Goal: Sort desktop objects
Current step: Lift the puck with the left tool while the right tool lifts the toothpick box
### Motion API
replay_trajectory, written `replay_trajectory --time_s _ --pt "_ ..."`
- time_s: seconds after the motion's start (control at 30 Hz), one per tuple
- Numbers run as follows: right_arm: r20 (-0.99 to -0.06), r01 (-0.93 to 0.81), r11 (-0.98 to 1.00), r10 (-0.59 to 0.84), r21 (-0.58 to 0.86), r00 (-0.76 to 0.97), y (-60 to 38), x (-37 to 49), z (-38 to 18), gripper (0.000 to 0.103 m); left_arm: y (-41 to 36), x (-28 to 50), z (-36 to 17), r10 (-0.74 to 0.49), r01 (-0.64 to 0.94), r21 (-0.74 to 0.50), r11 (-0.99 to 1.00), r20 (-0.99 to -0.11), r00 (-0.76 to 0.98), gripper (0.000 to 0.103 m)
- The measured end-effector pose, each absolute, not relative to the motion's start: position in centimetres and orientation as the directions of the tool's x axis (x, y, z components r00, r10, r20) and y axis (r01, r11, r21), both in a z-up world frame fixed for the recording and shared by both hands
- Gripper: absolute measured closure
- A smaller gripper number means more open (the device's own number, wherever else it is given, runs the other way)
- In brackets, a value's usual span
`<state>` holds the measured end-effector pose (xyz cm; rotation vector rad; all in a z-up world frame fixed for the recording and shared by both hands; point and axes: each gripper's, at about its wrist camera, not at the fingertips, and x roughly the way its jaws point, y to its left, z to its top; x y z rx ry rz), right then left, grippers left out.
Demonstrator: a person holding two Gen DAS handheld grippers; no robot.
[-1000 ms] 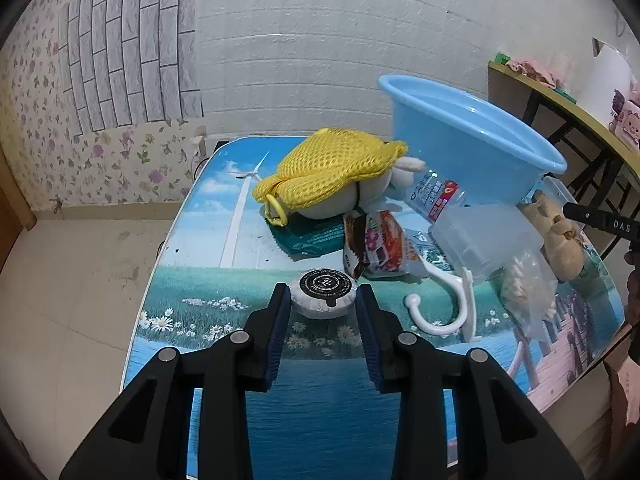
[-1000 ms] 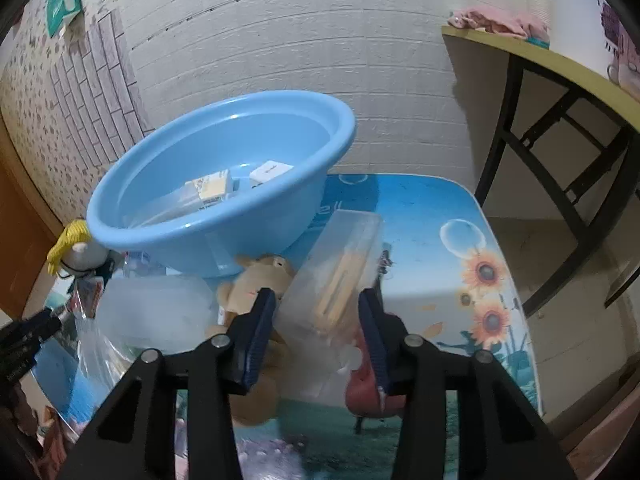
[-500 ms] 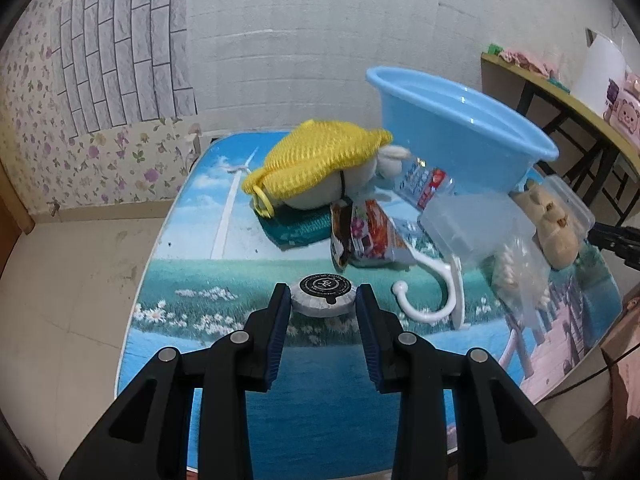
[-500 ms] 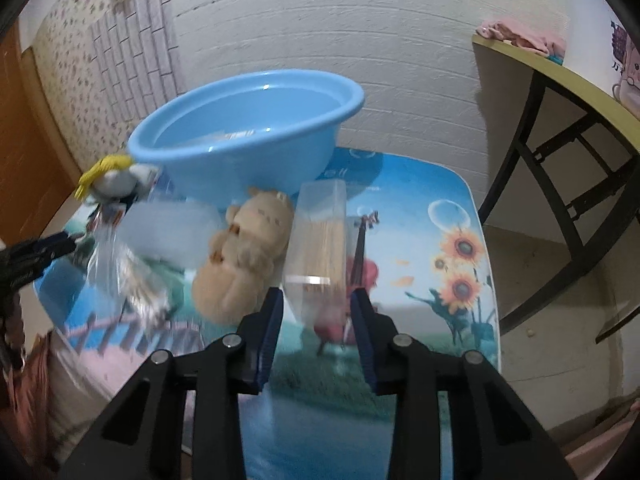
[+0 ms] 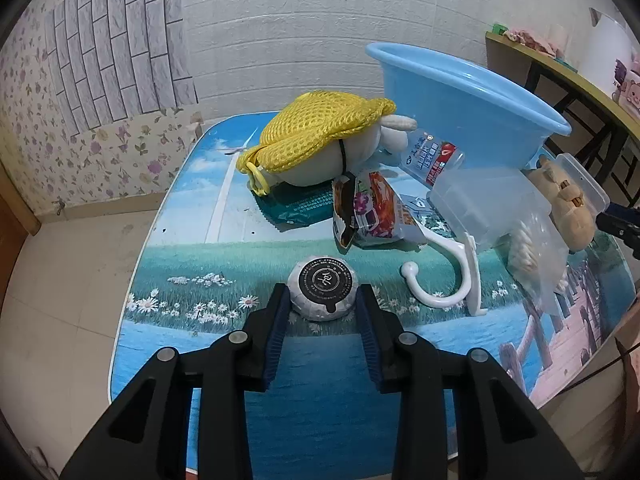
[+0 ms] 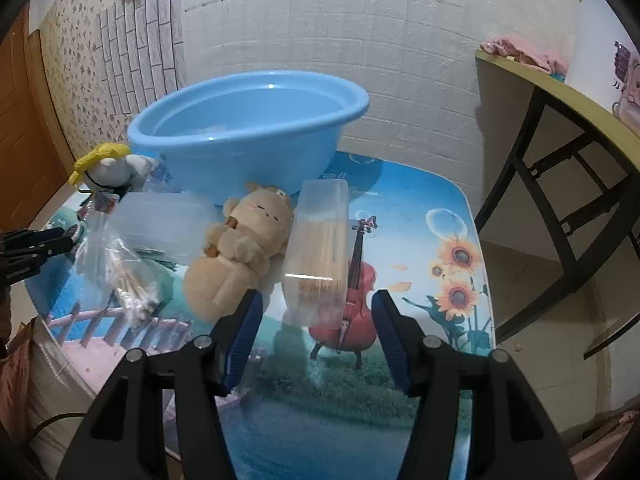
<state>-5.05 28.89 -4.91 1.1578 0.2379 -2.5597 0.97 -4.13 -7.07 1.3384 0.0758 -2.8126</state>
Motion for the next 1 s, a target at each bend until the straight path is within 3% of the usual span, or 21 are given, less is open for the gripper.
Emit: replay_trajectory --time_s 0.13,0.27,0.4,0.47,0.53,0.57,0.63,1.0 --pt "-0.761 0.359 -0.933 -0.228 -0.007 -0.608 28.6 -5.8 -5.5 0.047 -4.0 0.6 -7.1 -0.006 0.045 -0.029 -0.999 -0.772 -0.635 0.063" --pt "-0.778 0.365 -0.931 -0.232 0.003 -0.583 28.1 -6.7 -6.5 0.047 -3.9 0.1 -7.3 -0.011 0.052 -0.028 -0.998 -0.775 -0.632 0.03" --pt "-0.779 0.364 -0.931 -0.242 0.019 -0.578 28.0 -7.3 -6.9 0.047 -3.7 -0.1 -7.5 -0.021 0.056 -0.019 -0.998 -0.769 -0.638 0.023" --pt "-0.781 0.36 -0.933 -0.245 0.028 -0.575 28.1 -7.6 -7.1 0.047 -3.6 -0.2 -7.5 -0.018 0.052 -0.019 -0.998 -0.768 -0.641 0.023" --pt "-0.782 0.351 -0.936 -0.245 0.036 -0.572 28.3 -7.8 -7.4 0.047 -3.6 -0.1 -7.3 -0.009 0.042 -0.024 -0.999 -0.759 -0.652 0.047" --pt "-0.782 0.349 -0.936 -0.253 0.049 -0.57 28.4 -7.9 -7.5 0.049 -3.5 -0.1 -7.2 -0.016 0.041 -0.015 -0.999 -0.753 -0.657 0.066" --pt "-0.777 0.346 -0.935 -0.273 0.076 -0.567 28.6 -7.9 -7.4 0.066 -3.7 -0.2 -7.1 -0.008 0.041 -0.025 -0.999 -0.757 -0.654 0.067" --pt "-0.679 0.313 -0.941 -0.316 0.132 -0.663 31.0 -6.3 -3.4 0.072 -4.3 0.6 -2.8 -0.005 0.064 -0.059 -0.996 -0.695 -0.719 0.067"
